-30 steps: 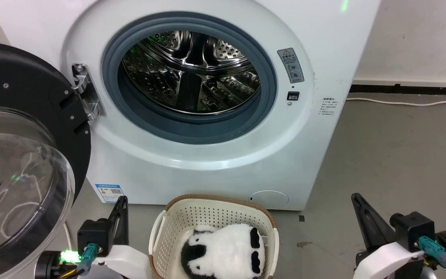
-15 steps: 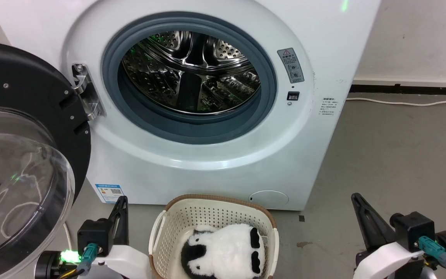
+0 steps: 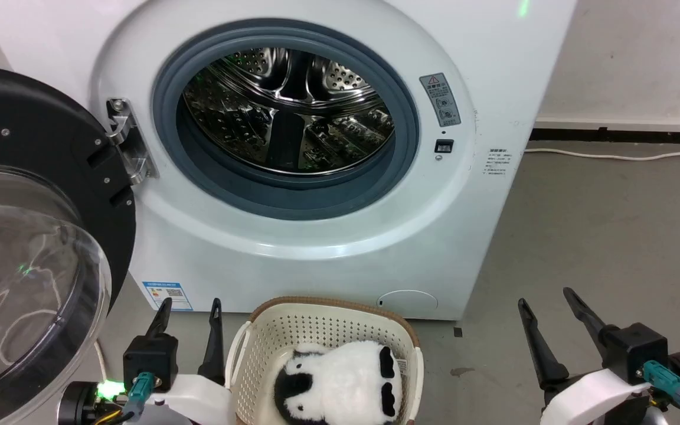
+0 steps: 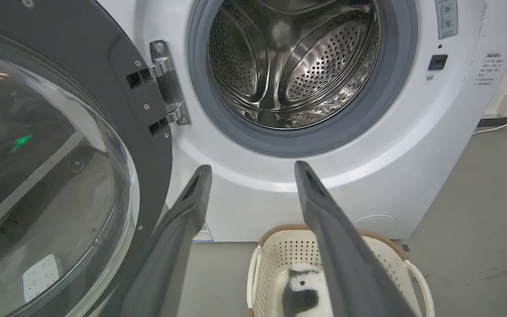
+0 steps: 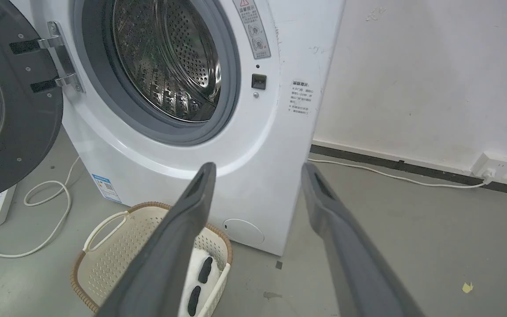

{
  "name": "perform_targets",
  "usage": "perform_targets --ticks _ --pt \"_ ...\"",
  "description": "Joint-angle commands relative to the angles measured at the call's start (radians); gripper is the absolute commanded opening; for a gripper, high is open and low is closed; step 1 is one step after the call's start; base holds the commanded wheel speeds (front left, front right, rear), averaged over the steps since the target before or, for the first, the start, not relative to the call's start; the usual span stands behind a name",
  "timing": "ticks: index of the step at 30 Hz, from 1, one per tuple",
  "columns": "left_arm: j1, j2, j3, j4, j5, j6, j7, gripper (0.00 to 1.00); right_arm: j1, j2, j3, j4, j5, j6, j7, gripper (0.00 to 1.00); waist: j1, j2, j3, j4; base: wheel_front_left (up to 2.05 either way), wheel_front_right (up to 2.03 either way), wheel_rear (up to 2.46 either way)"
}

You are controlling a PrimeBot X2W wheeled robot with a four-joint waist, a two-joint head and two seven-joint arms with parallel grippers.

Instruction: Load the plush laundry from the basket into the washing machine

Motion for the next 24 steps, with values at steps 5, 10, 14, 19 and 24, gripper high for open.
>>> perform_targets --ticks 5,10,14,19,24 --pt "0.001 0.0 -0.013 -0.007 -0.005 0.009 -0.018 1.0 0.004 0.0 -0.012 -0.003 0.02 0.0 -0.019 1.0 0.0 0.0 0.01 -0.011 0.0 0.0 0.0" --pt "-0.007 0.001 -0.025 -0.003 -0.002 0.013 -0.029 1.0 -0.002 0.0 -0.017 -0.007 0.03 0.0 -0.029 1.0 0.0 0.0 0.035 -0.027 0.0 0.0 0.0" --pt "-0.017 0.002 -0.034 0.01 -0.002 0.014 -0.037 1.0 -0.01 0.0 -0.02 -0.011 0.039 0.0 -0.038 1.0 0.0 0.0 0.063 -0.041 0.0 0.0 0.0" --pt "-0.036 0.007 -0.043 0.034 -0.002 0.016 -0.048 1.0 -0.025 0.001 -0.019 -0.017 0.051 0.0 -0.048 1.0 0.0 0.0 0.103 -0.062 0.0 0.0 0.0" --pt "-0.06 0.013 -0.053 0.062 0.001 0.018 -0.058 1.0 -0.041 0.001 -0.017 -0.021 0.072 0.0 -0.059 1.0 0.0 0.0 0.147 -0.084 0.0 0.0 0.0"
